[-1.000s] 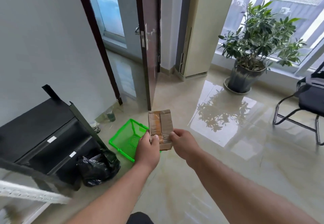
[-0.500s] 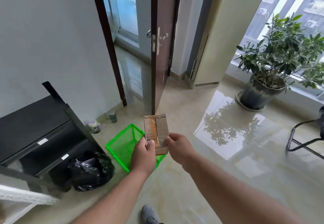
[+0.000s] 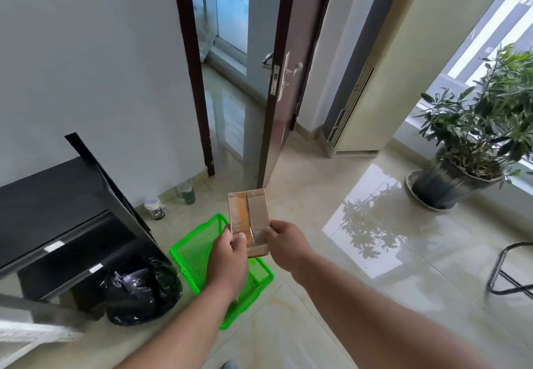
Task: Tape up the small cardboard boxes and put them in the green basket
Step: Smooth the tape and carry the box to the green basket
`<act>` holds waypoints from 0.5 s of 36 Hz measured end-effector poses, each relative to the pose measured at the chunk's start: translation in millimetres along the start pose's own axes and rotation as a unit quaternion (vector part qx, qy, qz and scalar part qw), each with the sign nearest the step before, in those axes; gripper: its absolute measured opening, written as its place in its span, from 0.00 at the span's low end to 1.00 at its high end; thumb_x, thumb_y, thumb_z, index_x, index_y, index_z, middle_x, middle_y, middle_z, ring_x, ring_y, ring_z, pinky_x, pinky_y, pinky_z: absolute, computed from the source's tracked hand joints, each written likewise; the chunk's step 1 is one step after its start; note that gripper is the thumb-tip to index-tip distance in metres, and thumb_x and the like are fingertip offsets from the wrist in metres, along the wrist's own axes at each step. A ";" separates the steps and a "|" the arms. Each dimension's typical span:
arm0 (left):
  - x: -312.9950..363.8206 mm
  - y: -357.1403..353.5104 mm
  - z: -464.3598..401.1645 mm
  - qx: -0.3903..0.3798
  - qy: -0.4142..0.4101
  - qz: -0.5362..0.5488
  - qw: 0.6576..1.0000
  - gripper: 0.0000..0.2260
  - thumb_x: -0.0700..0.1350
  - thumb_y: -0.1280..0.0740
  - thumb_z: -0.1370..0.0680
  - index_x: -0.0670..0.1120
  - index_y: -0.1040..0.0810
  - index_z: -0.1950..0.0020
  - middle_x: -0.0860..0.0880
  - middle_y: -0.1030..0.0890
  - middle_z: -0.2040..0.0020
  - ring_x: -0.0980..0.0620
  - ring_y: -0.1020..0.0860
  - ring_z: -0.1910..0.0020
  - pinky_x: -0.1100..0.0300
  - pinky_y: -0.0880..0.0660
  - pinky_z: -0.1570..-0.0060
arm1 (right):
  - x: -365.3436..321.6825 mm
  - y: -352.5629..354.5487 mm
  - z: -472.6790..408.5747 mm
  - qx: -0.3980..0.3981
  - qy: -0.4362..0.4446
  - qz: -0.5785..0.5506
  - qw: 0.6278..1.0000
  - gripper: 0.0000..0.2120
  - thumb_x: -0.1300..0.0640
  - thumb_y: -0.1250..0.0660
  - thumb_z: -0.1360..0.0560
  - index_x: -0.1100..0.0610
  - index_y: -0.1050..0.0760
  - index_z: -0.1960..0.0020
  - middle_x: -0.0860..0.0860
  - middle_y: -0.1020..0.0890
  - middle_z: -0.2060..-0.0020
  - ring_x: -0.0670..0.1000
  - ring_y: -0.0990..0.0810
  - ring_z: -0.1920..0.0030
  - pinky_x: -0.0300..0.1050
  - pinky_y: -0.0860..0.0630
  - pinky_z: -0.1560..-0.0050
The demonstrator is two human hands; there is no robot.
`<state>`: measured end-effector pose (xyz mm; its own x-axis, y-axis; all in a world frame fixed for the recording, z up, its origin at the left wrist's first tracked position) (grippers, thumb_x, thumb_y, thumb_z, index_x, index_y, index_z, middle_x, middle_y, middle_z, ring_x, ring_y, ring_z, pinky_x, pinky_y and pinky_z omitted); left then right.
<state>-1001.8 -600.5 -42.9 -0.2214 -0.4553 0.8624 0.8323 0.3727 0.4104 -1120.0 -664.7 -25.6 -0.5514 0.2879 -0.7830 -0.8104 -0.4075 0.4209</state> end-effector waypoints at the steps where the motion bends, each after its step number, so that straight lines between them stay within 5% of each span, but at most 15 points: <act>1: 2.1 -1.1 -1.9 0.002 0.000 0.002 1.000 0.12 0.46 0.41 0.17 0.42 0.23 0.40 0.46 0.20 0.50 0.53 0.24 0.56 0.60 0.32 0.61 | -0.5 0.7 -4.5 -0.003 0.001 0.001 1.000 0.14 0.58 0.41 0.19 0.58 0.16 0.48 0.55 0.14 0.56 0.51 0.21 0.57 0.45 0.24 0.54; 7: 5.1 -10.9 -16.3 0.012 0.019 -0.001 1.000 0.11 0.46 0.41 0.17 0.45 0.22 0.41 0.45 0.20 0.48 0.48 0.24 0.51 0.57 0.33 0.55 | -0.1 5.5 -29.7 -0.029 0.009 0.019 0.999 0.14 0.59 0.41 0.19 0.58 0.16 0.48 0.56 0.13 0.53 0.51 0.19 0.55 0.47 0.21 0.49; 12: 3.6 -23.9 -33.8 0.044 0.043 0.000 0.998 0.10 0.46 0.41 0.18 0.48 0.22 0.41 0.47 0.19 0.47 0.47 0.22 0.49 0.57 0.31 0.54 | -4.1 12.1 -56.2 -0.075 0.013 0.030 0.997 0.15 0.61 0.42 0.19 0.58 0.16 0.48 0.51 0.15 0.58 0.47 0.21 0.61 0.34 0.26 0.63; 18: 1.5 -41.6 -52.7 0.109 0.088 0.035 0.990 0.11 0.43 0.40 0.18 0.46 0.25 0.37 0.50 0.18 0.47 0.50 0.21 0.54 0.62 0.31 0.58 | -3.9 13.4 -94.6 -0.132 0.027 0.048 0.990 0.15 0.62 0.42 0.19 0.59 0.16 0.47 0.52 0.16 0.58 0.45 0.25 0.66 0.32 0.31 0.71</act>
<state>-1009.9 -659.3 -74.3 -0.0589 -0.5496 0.8333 0.7093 0.5644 0.4224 -1109.9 -753.3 -60.3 -0.6057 0.1940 -0.7717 -0.6714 -0.6451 0.3648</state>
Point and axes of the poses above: each hand's wrist, its own z-axis away from the middle knuckle, its own y-axis out of the back of the hand, x = y × z, the point moved 2 cm from there along -z, towards the middle knuckle
